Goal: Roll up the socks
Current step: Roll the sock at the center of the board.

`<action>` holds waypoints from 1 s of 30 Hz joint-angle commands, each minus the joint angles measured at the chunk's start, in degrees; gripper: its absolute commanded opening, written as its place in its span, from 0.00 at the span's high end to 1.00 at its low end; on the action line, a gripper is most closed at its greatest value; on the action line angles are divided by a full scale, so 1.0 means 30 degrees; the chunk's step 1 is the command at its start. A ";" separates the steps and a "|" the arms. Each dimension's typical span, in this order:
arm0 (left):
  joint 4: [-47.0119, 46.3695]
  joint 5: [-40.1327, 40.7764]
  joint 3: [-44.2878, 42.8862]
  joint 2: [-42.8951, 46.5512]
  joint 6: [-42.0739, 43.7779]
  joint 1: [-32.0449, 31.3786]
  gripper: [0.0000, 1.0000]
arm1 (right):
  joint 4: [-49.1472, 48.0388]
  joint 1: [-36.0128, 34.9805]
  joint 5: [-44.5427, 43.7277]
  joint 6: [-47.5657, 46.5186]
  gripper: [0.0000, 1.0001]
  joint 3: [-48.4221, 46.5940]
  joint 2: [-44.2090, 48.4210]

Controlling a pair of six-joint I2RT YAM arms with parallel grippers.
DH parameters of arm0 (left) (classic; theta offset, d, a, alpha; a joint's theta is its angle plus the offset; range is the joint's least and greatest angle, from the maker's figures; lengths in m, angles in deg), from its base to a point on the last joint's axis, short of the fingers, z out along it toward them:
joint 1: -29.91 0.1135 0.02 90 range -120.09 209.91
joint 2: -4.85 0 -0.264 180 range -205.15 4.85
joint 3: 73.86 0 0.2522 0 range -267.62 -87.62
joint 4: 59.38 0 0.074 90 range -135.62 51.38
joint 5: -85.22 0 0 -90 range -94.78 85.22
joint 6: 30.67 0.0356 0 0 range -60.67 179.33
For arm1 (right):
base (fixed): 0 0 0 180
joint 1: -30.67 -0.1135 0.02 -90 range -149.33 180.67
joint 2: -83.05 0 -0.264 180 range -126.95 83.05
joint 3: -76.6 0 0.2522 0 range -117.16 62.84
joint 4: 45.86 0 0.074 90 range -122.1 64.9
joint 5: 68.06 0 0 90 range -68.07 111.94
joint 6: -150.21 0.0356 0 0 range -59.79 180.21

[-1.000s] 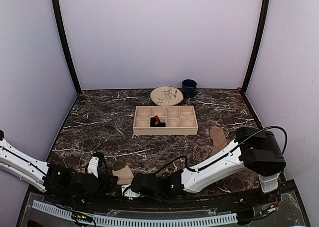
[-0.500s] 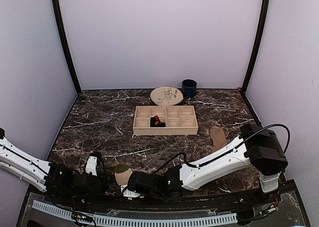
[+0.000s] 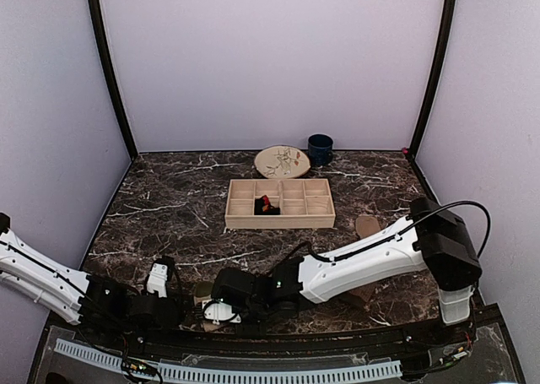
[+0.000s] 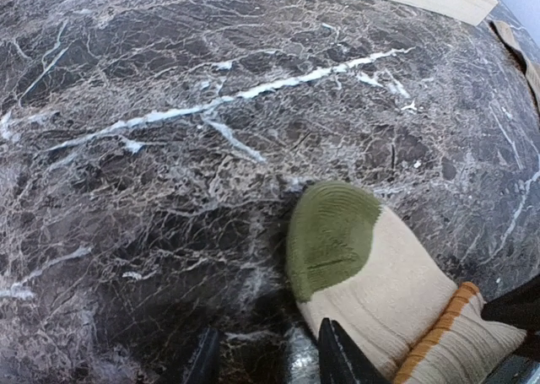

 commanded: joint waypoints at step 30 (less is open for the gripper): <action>-0.3805 -0.3499 -0.0176 0.0031 0.6484 -0.0325 0.45 | 0.3336 0.3687 0.8626 0.3208 0.90 -0.3537 -0.3089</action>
